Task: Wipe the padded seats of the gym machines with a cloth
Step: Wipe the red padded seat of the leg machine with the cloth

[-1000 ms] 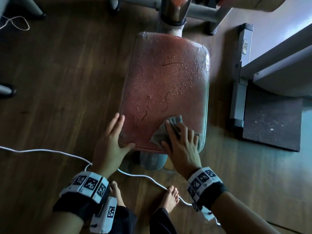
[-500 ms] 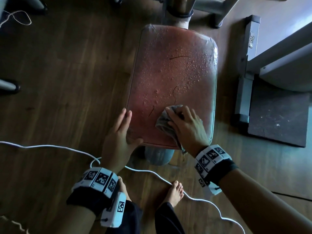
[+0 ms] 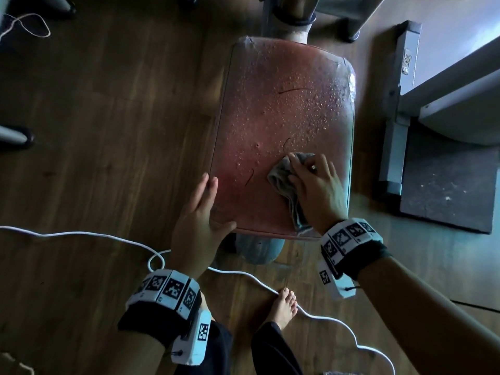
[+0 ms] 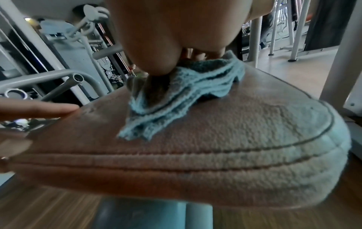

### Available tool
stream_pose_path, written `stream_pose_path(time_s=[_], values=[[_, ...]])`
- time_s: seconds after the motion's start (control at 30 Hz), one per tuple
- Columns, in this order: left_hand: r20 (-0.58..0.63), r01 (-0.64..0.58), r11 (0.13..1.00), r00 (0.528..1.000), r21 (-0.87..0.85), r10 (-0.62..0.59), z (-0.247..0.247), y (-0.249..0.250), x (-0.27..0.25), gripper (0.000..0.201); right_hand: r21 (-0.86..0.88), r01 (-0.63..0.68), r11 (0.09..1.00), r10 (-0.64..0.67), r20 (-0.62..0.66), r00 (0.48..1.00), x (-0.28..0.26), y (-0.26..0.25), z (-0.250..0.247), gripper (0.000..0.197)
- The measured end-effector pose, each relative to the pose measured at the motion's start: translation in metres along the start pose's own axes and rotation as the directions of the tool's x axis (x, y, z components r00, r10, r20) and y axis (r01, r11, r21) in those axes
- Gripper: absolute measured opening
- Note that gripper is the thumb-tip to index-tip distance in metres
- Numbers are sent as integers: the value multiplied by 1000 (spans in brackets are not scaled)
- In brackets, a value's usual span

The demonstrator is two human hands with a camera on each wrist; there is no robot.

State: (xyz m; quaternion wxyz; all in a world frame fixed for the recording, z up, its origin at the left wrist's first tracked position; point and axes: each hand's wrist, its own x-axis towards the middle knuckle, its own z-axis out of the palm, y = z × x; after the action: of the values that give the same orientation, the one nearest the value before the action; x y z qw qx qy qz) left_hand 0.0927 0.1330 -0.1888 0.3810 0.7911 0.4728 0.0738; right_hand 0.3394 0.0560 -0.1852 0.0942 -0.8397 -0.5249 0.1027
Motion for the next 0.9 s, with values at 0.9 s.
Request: stream_pose_path(time_s=[0.9], values=[[27,43,999,999,24,-44,-3,3,0,95,-60,125,990,-124,25,992,44,-3,-2,44]])
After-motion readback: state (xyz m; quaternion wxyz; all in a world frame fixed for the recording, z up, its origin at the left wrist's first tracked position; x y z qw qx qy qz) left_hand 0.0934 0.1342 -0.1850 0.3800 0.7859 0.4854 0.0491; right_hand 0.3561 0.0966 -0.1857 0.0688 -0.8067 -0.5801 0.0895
